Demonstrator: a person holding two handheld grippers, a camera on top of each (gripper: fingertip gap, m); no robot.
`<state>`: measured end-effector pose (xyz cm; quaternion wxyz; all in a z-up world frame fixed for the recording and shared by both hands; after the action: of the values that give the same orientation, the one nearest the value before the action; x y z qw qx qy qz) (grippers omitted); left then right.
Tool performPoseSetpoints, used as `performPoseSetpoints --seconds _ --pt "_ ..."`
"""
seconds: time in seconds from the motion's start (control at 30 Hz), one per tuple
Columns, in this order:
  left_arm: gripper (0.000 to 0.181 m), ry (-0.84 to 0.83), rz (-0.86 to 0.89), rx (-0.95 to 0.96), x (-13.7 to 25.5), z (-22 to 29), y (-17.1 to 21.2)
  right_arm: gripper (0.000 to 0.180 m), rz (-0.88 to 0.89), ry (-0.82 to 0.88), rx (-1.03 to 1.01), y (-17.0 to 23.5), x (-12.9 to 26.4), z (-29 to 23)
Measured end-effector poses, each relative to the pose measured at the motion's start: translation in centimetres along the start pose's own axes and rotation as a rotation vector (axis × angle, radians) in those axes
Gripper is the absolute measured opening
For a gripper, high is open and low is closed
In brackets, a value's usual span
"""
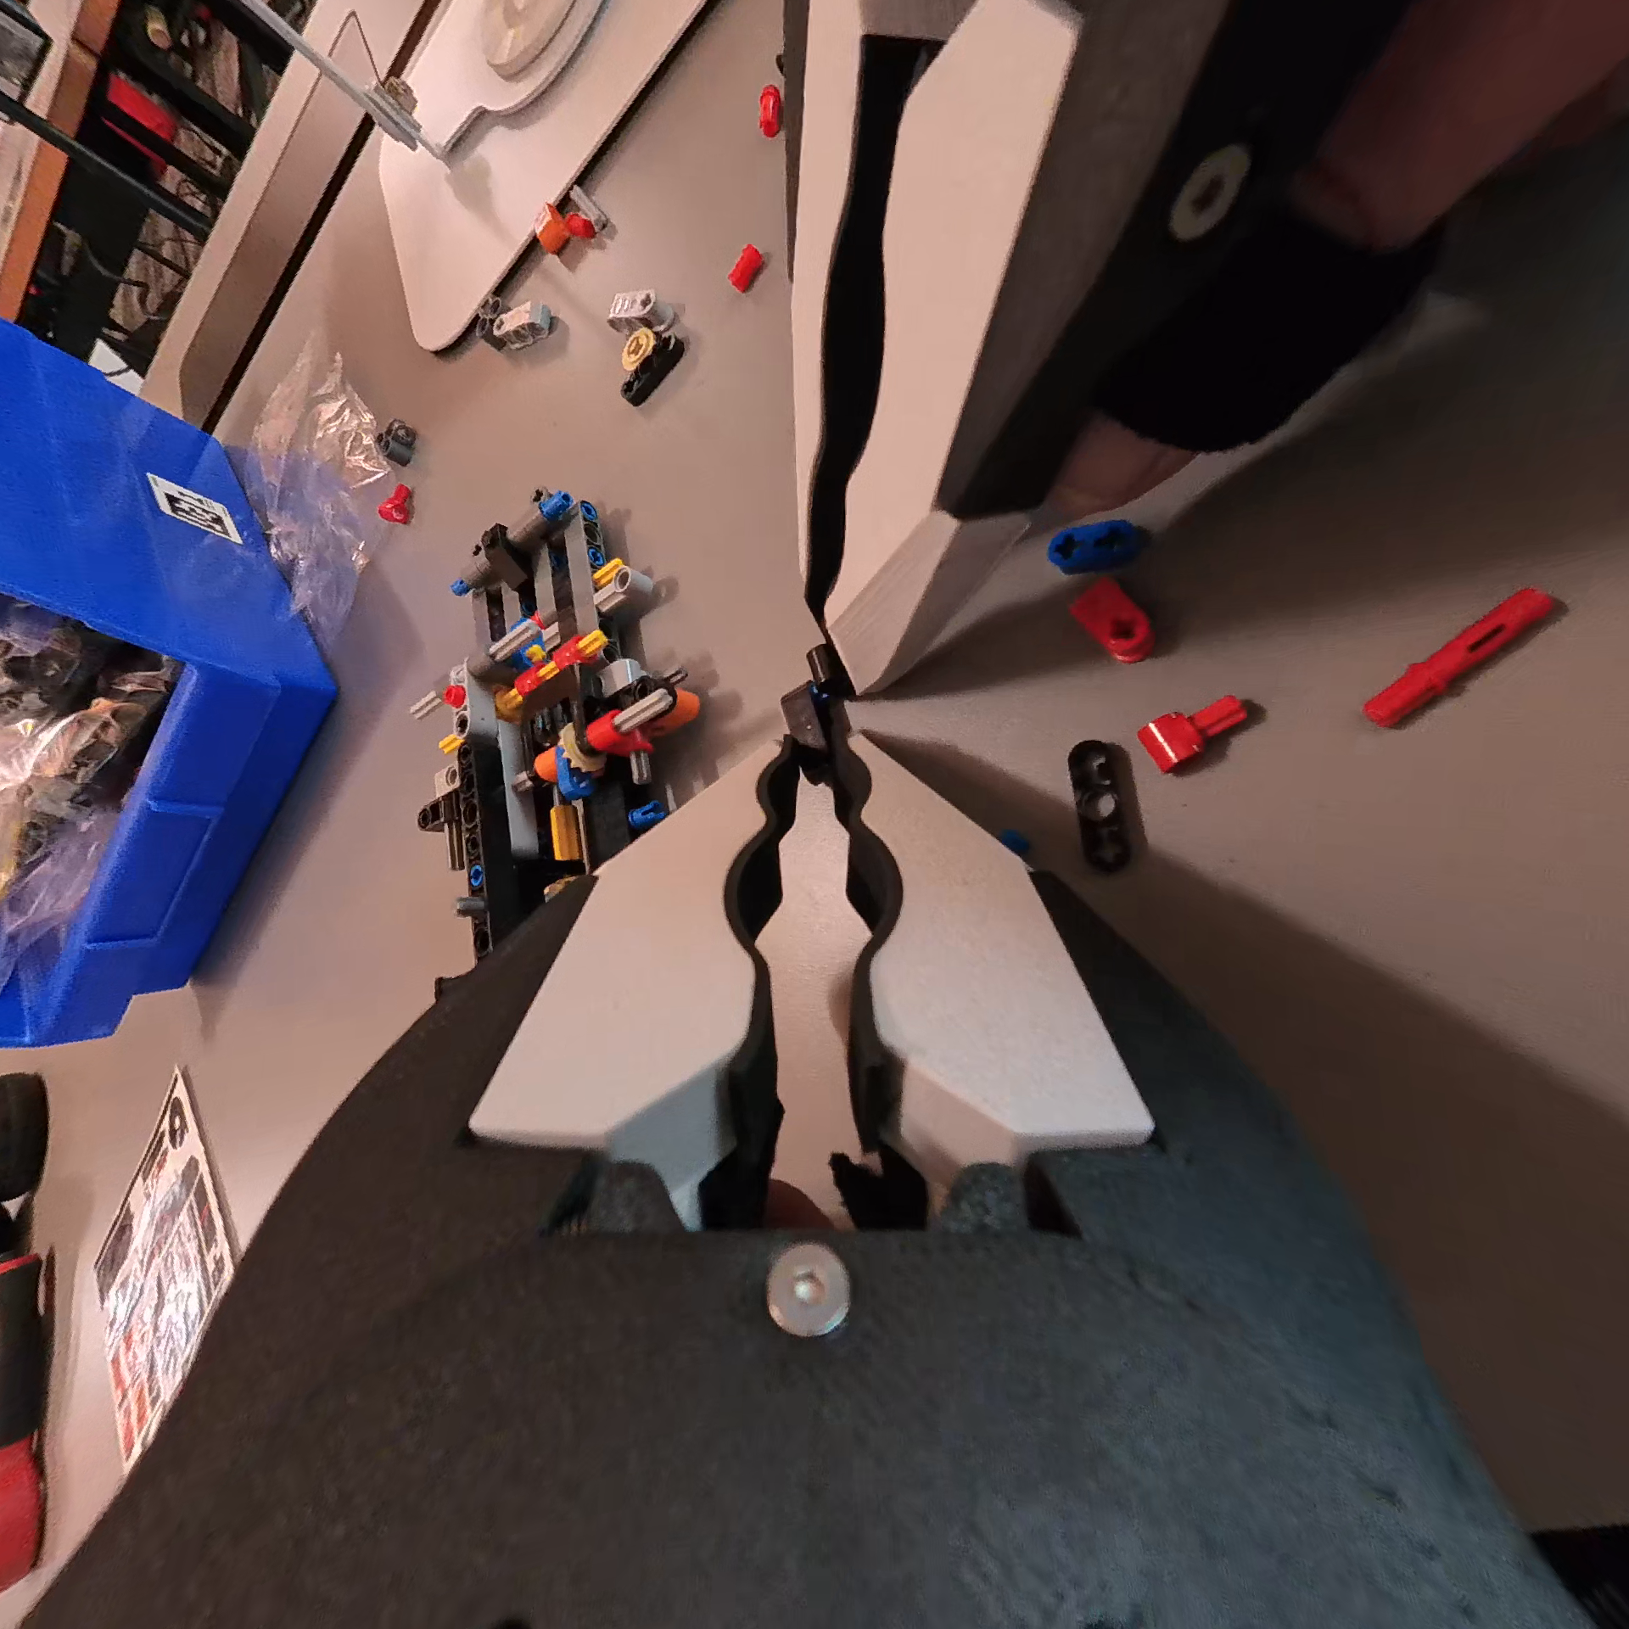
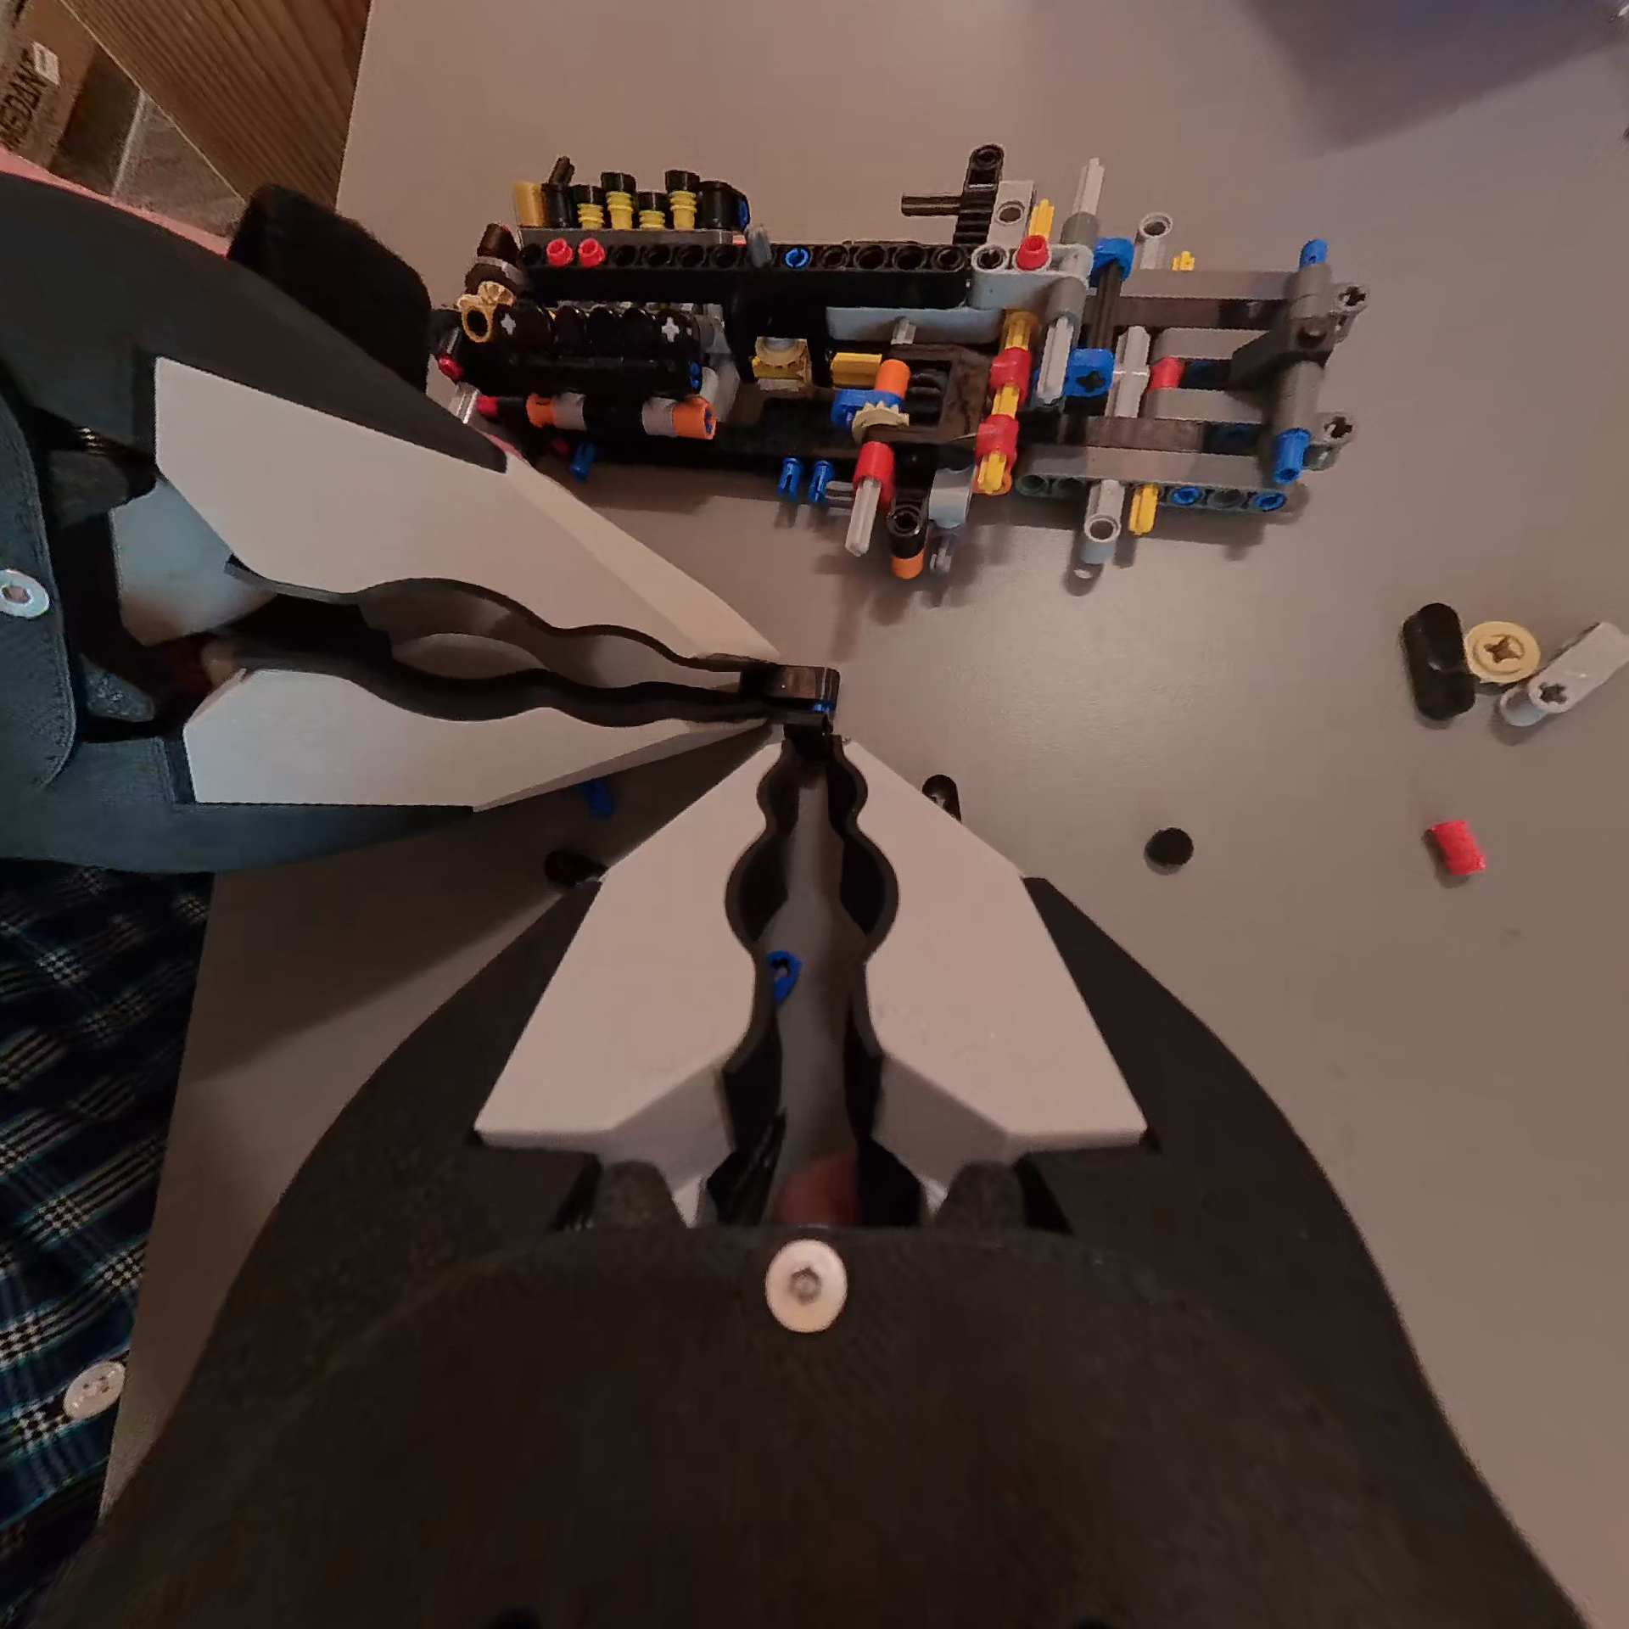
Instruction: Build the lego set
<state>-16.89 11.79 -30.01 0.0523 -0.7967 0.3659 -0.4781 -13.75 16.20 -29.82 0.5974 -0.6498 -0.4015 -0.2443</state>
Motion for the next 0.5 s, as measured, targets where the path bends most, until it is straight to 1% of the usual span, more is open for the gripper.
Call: performPoseSetpoints --seconds 0.1,0.23,0.37,0.5 --pt "0.006 -0.009 -0.009 -0.004 -0.05 -0.06 -0.04 0.003 -0.002 0.033 0.038 -0.02 -0.01 -0.07" --pt "0.006 -0.011 -0.019 -0.01 -0.06 0.0 -0.09 0.014 -0.008 0.06 0.064 -0.17 0.15 -0.22" --pt "0.006 -0.017 -0.023 -0.024 0.01 0.21 -0.28 0.006 -0.013 0.086 0.079 -0.26 0.12 -0.29" --pt "0.005 -0.017 -0.023 -0.027 0.09 0.28 -0.33 0.005 -0.015 0.091 0.064 -0.24 0.1 -0.2"
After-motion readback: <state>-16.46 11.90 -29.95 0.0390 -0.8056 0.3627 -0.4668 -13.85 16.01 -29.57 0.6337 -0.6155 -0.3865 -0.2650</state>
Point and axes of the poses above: each gripper's, where its closed fingertips meet, x back along the fingers, y out of its underside, z = x × y across the jaws, the point moved 4 cm from there along x, back along the fingers, and after that the axes turned 10 degrees about -z, right-handed, at the moved point
